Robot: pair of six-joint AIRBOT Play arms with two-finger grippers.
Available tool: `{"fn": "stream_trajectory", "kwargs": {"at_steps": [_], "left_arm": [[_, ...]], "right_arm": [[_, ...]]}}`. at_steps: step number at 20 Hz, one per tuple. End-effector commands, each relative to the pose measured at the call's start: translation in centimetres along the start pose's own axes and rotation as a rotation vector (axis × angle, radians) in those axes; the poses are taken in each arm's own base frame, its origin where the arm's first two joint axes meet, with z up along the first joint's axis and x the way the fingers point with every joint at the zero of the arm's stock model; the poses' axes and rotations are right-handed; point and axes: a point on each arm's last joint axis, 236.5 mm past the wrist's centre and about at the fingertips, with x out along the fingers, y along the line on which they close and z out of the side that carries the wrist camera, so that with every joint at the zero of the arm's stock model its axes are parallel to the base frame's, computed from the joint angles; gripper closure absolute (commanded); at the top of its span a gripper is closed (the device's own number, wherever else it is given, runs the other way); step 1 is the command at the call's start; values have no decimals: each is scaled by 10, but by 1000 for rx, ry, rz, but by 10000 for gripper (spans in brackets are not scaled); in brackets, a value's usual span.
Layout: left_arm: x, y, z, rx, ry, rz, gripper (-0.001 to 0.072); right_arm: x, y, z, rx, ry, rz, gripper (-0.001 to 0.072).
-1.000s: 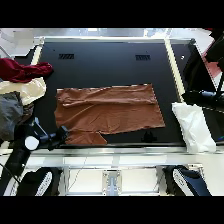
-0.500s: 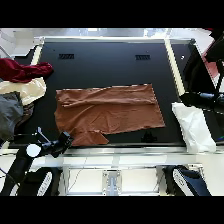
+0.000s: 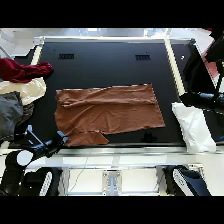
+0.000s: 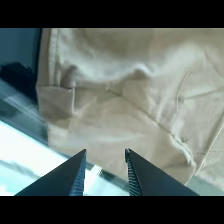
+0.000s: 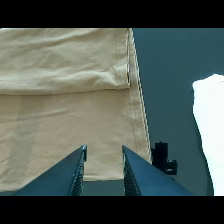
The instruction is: Fold the shirts.
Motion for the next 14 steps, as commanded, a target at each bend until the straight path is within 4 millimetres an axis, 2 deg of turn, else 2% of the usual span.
{"fn": "stream_trajectory", "kwargs": {"at_steps": [1,5,7,11,14], "left_arm": [[2,16,-10,-9,56,74,401],[17,39,-20,20,161,189,401],[25,44,-22,27,190,214,402],[42,21,-17,32,197,116,403],[48,26,-16,31,206,133,404]], "right_arm": [[0,0,0,0,-1,-1,446],[0,0,0,0,-2,-1,446],[0,0,0,0,-1,-1,446],[0,0,0,1,-2,-1,446],[0,0,0,1,-1,1,447]]}}
